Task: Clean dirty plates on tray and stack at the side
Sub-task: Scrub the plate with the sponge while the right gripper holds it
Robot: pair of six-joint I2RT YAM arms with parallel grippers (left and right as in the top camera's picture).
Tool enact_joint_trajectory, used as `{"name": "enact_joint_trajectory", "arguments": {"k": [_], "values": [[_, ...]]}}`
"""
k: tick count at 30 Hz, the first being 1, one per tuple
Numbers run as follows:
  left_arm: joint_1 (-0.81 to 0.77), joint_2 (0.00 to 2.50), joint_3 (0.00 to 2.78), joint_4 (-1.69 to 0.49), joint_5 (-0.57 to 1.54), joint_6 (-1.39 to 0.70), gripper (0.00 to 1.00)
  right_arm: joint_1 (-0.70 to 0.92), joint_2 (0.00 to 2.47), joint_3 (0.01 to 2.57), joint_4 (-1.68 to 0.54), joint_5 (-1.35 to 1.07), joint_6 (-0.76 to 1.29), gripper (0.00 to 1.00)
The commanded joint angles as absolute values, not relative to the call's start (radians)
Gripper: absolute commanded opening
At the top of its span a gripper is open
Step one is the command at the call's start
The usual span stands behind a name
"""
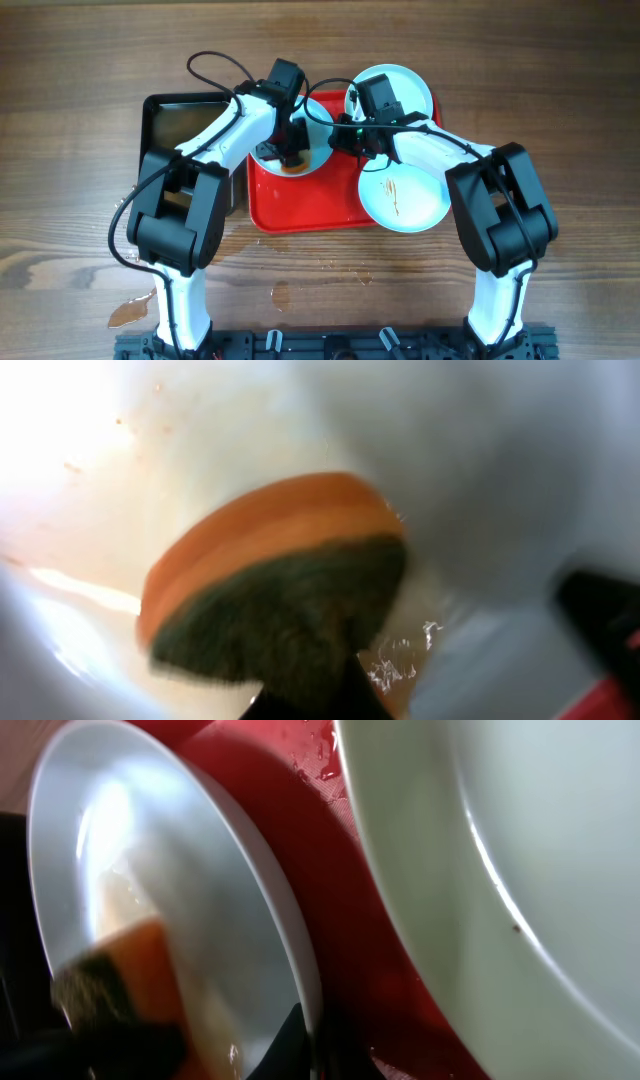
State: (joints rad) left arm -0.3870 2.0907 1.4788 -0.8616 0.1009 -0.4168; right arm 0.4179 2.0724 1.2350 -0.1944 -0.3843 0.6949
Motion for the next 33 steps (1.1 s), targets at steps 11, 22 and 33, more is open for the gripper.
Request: {"name": "enact_joint_trajectory", "arguments": {"k": [11,22,33], "values": [[-0.395,2.033,1.519,-0.873,-0.406,-0.823,0.04,0.441,2.121,1.236,-0.199,-0.447,0.737,0.04],[-0.395,2.029,1.519,-0.901,0.194,-0.413,0.04,0.441,2.121,1.236,-0.200,-0.455,0.736,0.04],[-0.392,2.062,1.519,-0.693,-0.292,-0.583,0.04,0.441,2.121,1.236,-0.202,-0.466,0.736,0.04]]}}
